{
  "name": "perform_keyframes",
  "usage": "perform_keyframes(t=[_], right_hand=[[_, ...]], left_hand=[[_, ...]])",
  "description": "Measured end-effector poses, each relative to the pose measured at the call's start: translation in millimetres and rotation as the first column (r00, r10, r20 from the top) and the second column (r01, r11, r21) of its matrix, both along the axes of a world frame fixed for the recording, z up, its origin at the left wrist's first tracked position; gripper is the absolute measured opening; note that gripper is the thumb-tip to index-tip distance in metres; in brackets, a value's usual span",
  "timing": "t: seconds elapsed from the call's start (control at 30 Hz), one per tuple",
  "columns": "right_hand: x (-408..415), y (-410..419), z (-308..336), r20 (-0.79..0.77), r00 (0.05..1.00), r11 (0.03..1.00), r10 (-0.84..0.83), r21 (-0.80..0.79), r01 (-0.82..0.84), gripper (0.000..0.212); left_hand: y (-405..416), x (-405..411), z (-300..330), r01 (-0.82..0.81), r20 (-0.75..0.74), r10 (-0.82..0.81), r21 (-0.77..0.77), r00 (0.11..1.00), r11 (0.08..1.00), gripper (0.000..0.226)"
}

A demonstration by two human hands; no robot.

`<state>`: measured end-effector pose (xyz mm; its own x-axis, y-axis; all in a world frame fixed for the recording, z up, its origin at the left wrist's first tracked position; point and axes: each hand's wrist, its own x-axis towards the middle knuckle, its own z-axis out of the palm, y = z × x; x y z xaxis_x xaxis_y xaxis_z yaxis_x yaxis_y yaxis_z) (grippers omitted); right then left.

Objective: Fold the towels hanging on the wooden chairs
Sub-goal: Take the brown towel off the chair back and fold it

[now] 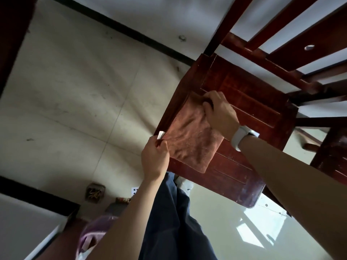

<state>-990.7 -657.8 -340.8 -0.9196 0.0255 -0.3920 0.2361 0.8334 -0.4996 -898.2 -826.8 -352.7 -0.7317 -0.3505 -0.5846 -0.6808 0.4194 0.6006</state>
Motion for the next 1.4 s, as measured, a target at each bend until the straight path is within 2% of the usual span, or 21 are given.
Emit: perform_keyframes(t=[0.17,0.27,0.33,0.4,0.47,0.53,0.63,0.7,0.8,0.87,0.93,1.0,1.03,1.1,1.17,1.2,1.27,1.4], right_hand=[[-6.7,-10.4,-16.6,0.038,0.999,0.990,0.027,0.141,-0.032,0.029],[-3.9,-11.9,-12.6,-0.074,0.996,0.962,0.041,0.272,-0.019,0.034],[7.4,-11.6,-3.9,-0.249,0.961,0.955,0.119,0.292,-0.042,0.032],[30.5,-11.8,-4.0,-0.360,0.884,0.903,0.299,0.406,-0.140,0.038],[57.7,-12.4,-12.7,-0.317,0.850,0.827,0.420,0.520,-0.214,0.045],[76.6,-12.3,-23.1,-0.202,0.885,0.797,0.420,0.549,-0.253,0.044],[87.4,-6.3,-41.0,-0.078,0.911,0.800,0.404,0.513,-0.311,0.050],[88.6,-2.0,-51.5,-0.066,0.900,0.789,0.431,0.512,-0.340,0.053],[88.1,0.2,-54.8,-0.062,0.901,0.798,0.430,0.493,-0.347,0.053],[89.8,3.9,-49.7,-0.126,0.891,0.825,0.437,0.451,-0.341,0.050],[91.7,11.5,-41.7,-0.270,0.879,0.891,0.393,0.347,-0.292,0.045],[87.3,21.8,-33.5,-0.384,0.904,0.976,0.189,0.177,-0.129,0.045],[81.9,26.6,-29.9,-0.379,0.924,0.995,0.045,0.103,-0.006,0.046],[64.8,40.1,-26.9,-0.216,0.950,0.974,-0.225,-0.050,0.220,0.045],[44.1,55.9,-26.0,0.024,0.944,0.925,-0.328,-0.193,0.327,0.042],[35.0,62.8,-24.8,0.096,0.951,0.926,-0.294,-0.216,0.308,0.041],[20.5,73.9,-23.2,0.141,0.971,0.941,-0.191,-0.257,0.222,0.037],[2.2,80.3,-16.7,0.344,0.935,0.904,-0.088,-0.367,0.220,0.025]], left_hand=[[-7.4,-3.4,-11.2,0.133,0.035,-0.129,-0.148,0.991,0.980,0.020],[-6.4,-4.5,-5.9,0.224,-0.029,-0.247,-0.322,0.969,0.920,0.026],[-4.4,-2.6,-0.4,0.294,-0.139,-0.389,-0.442,0.911,0.847,0.031],[-1.5,-1.9,0.1,0.434,-0.206,-0.605,-0.526,0.769,0.731,0.037],[2.6,-5.0,-7.1,0.591,-0.172,-0.786,-0.569,0.594,0.571,0.043],[5.8,-10.5,-18.5,0.691,-0.101,-0.871,-0.568,0.481,0.447,0.049],[3.7,-14.4,-37.2,0.760,-0.004,-0.907,-0.544,0.422,0.356,0.056],[0.4,-13.2,-46.0,0.761,0.034,-0.915,-0.568,0.402,0.314,0.058],[1.8,-13.2,-46.2,0.755,0.050,-0.916,-0.585,0.398,0.296,0.060],[3.1,-15.6,-40.6,0.755,0.047,-0.918,-0.585,0.395,0.295,0.062],[2.4,-20.8,-33.2,0.753,0.040,-0.929,-0.599,0.367,0.272,0.062],[5.9,-30.3,-26.3,0.736,0.023,-0.954,-0.642,0.300,0.216,0.061],[10.2,-35.3,-23.7,0.730,0.009,-0.964,-0.654,0.266,0.195,0.060],[24.0,-40.6,-20.0,0.745,-0.011,-0.971,-0.639,0.238,0.190,0.062],[40.4,-35.7,-18.2,0.779,0.011,-0.968,-0.596,0.250,0.194,0.068],[46.8,-29.9,-19.3,0.795,0.029,-0.965,-0.574,0.259,0.196,0.072],[53.2,-16.9,-25.5,0.818,0.063,-0.956,-0.537,0.286,0.209,0.078],[50.8,-8.1,-39.8,0.806,0.090,-0.945,-0.552,0.315,0.216,0.078]])
